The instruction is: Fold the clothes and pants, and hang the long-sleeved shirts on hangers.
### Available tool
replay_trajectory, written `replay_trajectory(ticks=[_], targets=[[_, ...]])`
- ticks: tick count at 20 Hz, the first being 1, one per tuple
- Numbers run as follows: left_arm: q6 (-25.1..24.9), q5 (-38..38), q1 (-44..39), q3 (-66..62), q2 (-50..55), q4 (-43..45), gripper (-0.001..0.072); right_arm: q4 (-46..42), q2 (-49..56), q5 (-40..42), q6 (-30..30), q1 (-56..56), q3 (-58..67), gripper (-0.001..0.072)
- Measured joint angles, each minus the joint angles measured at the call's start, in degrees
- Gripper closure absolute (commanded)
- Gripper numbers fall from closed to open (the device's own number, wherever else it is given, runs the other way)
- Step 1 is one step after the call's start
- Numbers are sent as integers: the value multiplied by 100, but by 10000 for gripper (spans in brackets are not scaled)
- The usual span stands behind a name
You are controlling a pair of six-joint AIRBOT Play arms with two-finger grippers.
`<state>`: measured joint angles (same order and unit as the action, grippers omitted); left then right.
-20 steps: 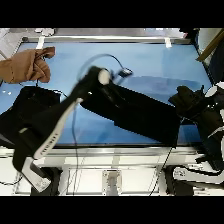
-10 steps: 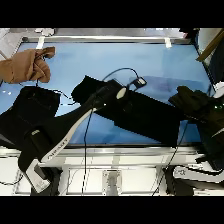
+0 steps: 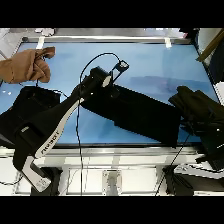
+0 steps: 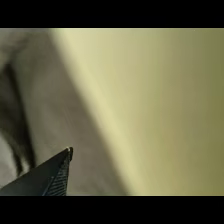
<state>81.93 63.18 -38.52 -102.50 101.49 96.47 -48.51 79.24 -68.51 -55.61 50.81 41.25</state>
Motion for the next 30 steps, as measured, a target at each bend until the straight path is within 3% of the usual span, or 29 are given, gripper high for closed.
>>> replay_trajectory(ticks=[3, 5, 6, 7, 8, 9, 11, 15, 19, 25, 30], targets=[[15, -87, 35, -2, 131, -68, 222, 157, -2, 195, 149, -155, -212, 310], [15, -114, 46, -2, 308, -393, 304, 177, -2, 267, 184, -326, -271, 329], [9, -129, 46, -2, 402, -616, 385, 195, -7, 319, 190, -424, -291, 332], [-57, -151, 46, -2, 503, -885, 477, 219, -7, 363, 197, -535, -302, 413], [-140, -149, 39, -2, 612, -1193, 578, 232, -7, 409, 205, -638, -313, 607], [-251, -155, 35, -2, 702, -1508, 628, 247, 0, 439, 208, -737, -326, 704], [-400, -175, 33, -2, 839, -1971, 690, 610, -11, 175, 234, -909, -284, 705], [-535, -197, 33, -2, 953, -2393, 690, 1569, -326, -584, 149, -1093, 149, 707], [-568, -210, 33, -2, 986, -2586, 690, 2269, -852, -789, -688, -1622, 1130, 708], [-588, -208, 131, 0, 811, -2667, 690, 901, -632, -70, -2719, -3571, 3375, 709], [-660, 22, 684, 0, -11, -2632, 690, 22, 765, 280, -4212, -5121, 5434, 709]])
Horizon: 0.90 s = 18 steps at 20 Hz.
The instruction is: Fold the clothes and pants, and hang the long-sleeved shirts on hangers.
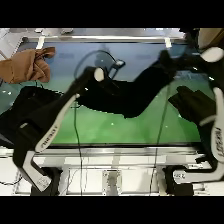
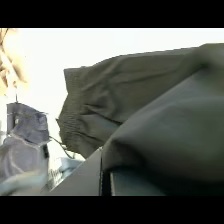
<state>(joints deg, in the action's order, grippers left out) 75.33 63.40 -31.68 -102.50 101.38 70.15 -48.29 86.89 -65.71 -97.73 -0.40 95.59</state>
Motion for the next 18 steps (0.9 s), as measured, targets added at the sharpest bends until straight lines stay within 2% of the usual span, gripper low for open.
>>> replay_trajectory(ticks=[6, 7, 8, 9, 10, 13, 16, 18], targets=[[-214, 802, 1102, -2, -994, 9, 690, -210, 1939, 551, -981, -1825, 1731, 706], [-232, 903, 1283, -2, -1104, 9, 690, -221, 2153, 734, -1058, -2072, 1840, 667], [-238, 977, 1478, -2, -1211, 7, 690, -216, 2361, 944, -1123, -2312, 1923, 415], [-251, 1047, 1650, -2, -1285, 9, 690, -168, 2518, 1156, -1147, -2498, 1985, 201], [-256, 1093, 1823, -2, -1353, 7, 690, -94, 2634, 1340, -1150, -2653, 2026, 174], [-273, 1187, 2277, -2, -1499, 7, 690, 275, 2758, 1495, -704, -2852, 2100, 175], [-271, 1244, 2653, -2, -1591, 7, 690, 107, 2599, 905, -299, -2592, 2129, 176], [-273, 1261, 2822, -2, -1628, 4, 690, -380, 2468, 208, -175, -2216, 2133, 178]])
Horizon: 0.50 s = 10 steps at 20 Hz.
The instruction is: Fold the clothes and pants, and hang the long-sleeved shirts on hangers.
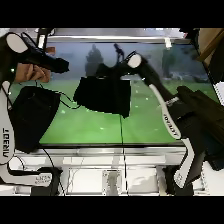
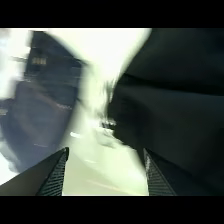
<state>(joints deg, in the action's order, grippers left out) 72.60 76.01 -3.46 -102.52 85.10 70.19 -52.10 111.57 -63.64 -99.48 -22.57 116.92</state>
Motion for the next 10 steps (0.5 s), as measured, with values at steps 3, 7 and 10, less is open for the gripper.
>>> replay_trajectory(ticks=[3, 7, 10], targets=[[0, 15, 127, 0, -22, -2, 690, -903, -120, -986, 98, 557, -92, 177], [0, 17, 179, 0, -33, -28, 690, -1600, -131, -1279, 140, 1025, -586, 177], [0, 20, 195, 0, -33, -39, 690, -1705, -68, -994, 157, 1174, -1036, 177]])
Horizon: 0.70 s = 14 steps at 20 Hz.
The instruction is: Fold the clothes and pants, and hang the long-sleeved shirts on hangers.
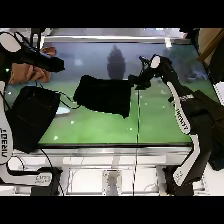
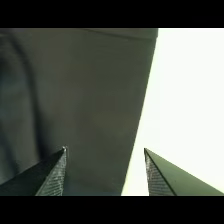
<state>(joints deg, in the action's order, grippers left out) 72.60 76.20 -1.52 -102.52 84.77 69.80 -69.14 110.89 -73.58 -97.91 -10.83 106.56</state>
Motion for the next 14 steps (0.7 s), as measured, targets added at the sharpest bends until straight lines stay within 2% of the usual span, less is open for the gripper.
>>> replay_trajectory(ticks=[10, 11, 12, 13, 14], targets=[[2, 2, 0, 0, 0, -4, 690, 1510, 813, 470, 352, 267, -310, 178], [2, 4, 0, 0, 0, -4, 690, 1670, 848, 514, 442, 229, -315, 211], [2, 4, 0, 0, 0, -4, 690, 1825, 876, 555, 540, 184, -321, 326], [2, 7, 0, 0, 0, -4, 690, 1963, 903, 566, 651, 133, -326, 595], [2, 20, 0, 0, 0, -2, 690, 2170, 914, 549, 752, 87, -326, 694]])
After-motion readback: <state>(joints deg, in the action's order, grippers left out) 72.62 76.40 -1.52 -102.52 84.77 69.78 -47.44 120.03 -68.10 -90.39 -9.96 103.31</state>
